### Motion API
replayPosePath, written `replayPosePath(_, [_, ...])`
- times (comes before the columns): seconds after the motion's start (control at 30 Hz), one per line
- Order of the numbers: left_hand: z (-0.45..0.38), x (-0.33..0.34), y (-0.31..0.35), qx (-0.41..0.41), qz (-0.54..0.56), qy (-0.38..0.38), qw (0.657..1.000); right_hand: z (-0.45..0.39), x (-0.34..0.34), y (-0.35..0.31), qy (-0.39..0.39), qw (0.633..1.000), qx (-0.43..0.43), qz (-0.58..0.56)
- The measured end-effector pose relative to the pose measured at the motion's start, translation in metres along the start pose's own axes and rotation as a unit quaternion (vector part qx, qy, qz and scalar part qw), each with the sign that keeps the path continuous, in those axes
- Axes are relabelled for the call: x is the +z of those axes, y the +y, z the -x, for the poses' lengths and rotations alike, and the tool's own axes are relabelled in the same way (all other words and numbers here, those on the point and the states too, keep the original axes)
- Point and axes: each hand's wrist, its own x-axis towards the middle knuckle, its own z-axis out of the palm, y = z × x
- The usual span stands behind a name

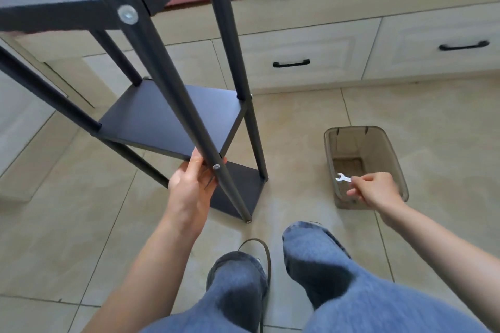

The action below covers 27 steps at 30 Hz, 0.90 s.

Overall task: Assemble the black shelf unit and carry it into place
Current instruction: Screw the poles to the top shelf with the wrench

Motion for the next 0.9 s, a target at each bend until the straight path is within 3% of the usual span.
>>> replayPosePath(0.1, [-0.001, -0.002, -0.002, 0.012, -0.015, -0.003, 1.0, -0.025, -0.007, 0.009, 0.021, 0.994, 0.004, 0.11])
replayPosePath(0.27, [-0.007, -0.008, -0.004, 0.015, -0.035, -0.011, 0.999, -0.046, -0.003, 0.012, 0.006, 0.983, 0.039, 0.178])
replayPosePath(0.4, [-0.007, -0.008, -0.004, 0.008, -0.049, -0.003, 0.999, -0.049, 0.001, 0.007, -0.016, 0.985, 0.036, 0.167])
replayPosePath(0.7, [0.007, -0.01, 0.017, -0.066, -0.081, 0.049, 0.993, 0.008, -0.017, -0.042, -0.08, 0.988, -0.059, 0.117])
replayPosePath(0.9, [0.035, -0.013, 0.068, -0.023, -0.028, 0.094, 0.995, 0.082, -0.036, -0.123, -0.19, 0.974, -0.122, 0.013])
